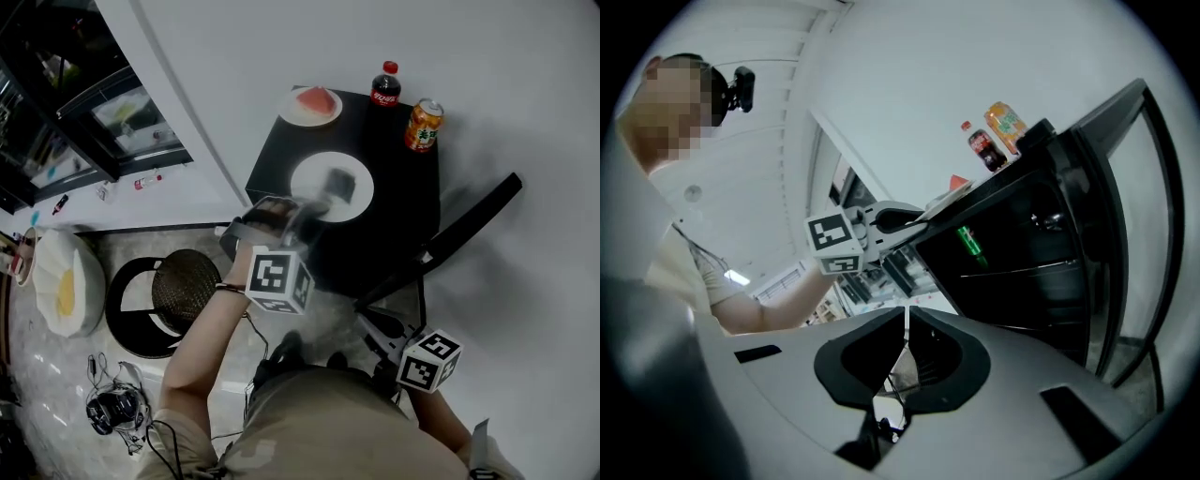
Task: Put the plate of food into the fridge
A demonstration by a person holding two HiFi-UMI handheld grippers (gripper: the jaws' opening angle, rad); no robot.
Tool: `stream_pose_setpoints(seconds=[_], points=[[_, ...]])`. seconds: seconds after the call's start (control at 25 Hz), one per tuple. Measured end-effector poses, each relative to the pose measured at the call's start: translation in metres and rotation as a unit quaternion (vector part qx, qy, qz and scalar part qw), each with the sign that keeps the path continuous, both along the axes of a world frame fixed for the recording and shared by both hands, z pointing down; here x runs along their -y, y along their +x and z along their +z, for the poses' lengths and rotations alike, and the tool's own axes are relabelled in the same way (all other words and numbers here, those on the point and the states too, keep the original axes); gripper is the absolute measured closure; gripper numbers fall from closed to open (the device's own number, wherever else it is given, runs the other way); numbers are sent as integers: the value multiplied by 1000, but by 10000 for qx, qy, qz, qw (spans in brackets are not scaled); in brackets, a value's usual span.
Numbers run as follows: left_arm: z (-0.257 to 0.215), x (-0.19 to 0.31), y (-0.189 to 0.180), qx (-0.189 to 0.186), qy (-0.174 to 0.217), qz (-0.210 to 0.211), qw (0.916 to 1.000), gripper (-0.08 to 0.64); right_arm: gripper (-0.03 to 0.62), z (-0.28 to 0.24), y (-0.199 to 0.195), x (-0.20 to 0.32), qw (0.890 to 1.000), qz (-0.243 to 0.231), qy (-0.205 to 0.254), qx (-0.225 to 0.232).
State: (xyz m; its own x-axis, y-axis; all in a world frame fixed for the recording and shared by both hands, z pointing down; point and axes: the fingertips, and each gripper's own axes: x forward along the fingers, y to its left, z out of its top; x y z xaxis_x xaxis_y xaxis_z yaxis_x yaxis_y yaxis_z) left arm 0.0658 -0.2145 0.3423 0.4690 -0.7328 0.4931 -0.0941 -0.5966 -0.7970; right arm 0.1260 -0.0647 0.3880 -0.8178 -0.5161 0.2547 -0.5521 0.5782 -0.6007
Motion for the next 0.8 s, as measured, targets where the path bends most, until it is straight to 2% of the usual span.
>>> stream_pose_setpoints(seconds=[0.12,0.2,0.4,0.56,0.68,0.8], points=[[0,-3,-1,-84,-25,-13,10000,505,565,7,3,13,9974,242,-518,445],[0,-5,-2,-109,-27,-10,9999,505,565,3,4,21,9946,341,-659,722],[0,-10,-4,-185,-42,43,9998,505,565,-17,11,51,9912,647,-445,1063],[0,-16,-6,-209,-50,103,9997,505,560,-32,5,72,9913,829,-374,955],[0,-20,-7,-236,-51,158,9996,505,465,-41,1,86,9880,812,-477,1222],[-1,-23,-9,-254,-36,205,9995,505,460,-53,1,105,9828,822,-493,1579]])
